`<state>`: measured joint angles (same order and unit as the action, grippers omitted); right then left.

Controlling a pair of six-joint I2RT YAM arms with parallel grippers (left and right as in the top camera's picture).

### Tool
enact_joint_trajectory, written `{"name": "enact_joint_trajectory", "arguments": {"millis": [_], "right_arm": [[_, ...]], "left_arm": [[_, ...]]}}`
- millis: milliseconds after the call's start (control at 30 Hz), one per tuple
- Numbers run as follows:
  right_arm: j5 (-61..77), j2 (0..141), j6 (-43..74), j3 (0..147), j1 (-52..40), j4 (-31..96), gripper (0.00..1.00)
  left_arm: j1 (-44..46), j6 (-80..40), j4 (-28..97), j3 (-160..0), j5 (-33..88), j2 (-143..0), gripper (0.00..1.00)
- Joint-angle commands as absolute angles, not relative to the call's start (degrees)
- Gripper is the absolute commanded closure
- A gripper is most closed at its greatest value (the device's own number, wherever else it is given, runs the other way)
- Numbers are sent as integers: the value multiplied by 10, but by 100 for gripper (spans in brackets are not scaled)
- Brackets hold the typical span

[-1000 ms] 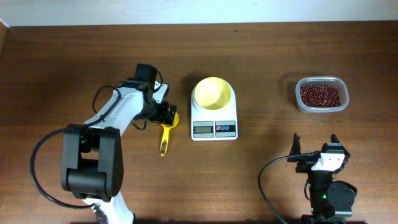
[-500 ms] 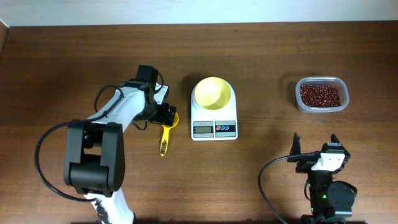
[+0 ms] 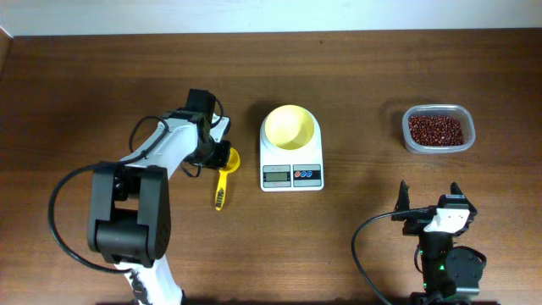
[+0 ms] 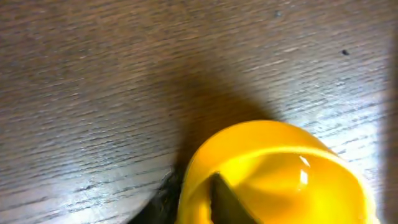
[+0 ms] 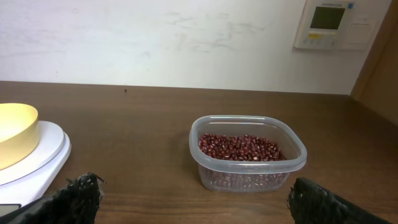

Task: Scoop item into bowl and weigh 50g on scale
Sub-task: 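Close the left gripper on the scoop and lift it toward the scale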

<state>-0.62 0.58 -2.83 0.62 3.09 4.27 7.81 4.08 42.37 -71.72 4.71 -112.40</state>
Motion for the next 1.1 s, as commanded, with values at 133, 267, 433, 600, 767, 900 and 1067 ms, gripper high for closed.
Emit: {"name": "enact_joint_trajectory", "arguments": {"millis": [133, 267, 433, 600, 767, 900, 1067], "right_arm": [[-9, 2, -27, 3, 26, 47, 1], [-9, 2, -27, 3, 26, 47, 1], [-9, 2, -27, 3, 26, 47, 1], [-9, 2, -27, 3, 26, 47, 1], [-9, 2, -27, 3, 26, 47, 1], [-9, 2, -27, 3, 26, 47, 1], [-9, 2, -27, 3, 26, 47, 1]], "left_arm": [[77, 44, 420, -713, 49, -1137, 100], [77, 44, 420, -713, 49, -1137, 100], [77, 44, 444, -733, 51, -1137, 100], [78, 44, 497, -801, 51, -1136, 100], [79, 44, 578, -902, 51, -1129, 100], [74, 44, 604, -957, 51, -1115, 100], [73, 43, 620, -985, 51, -1081, 100]]}}
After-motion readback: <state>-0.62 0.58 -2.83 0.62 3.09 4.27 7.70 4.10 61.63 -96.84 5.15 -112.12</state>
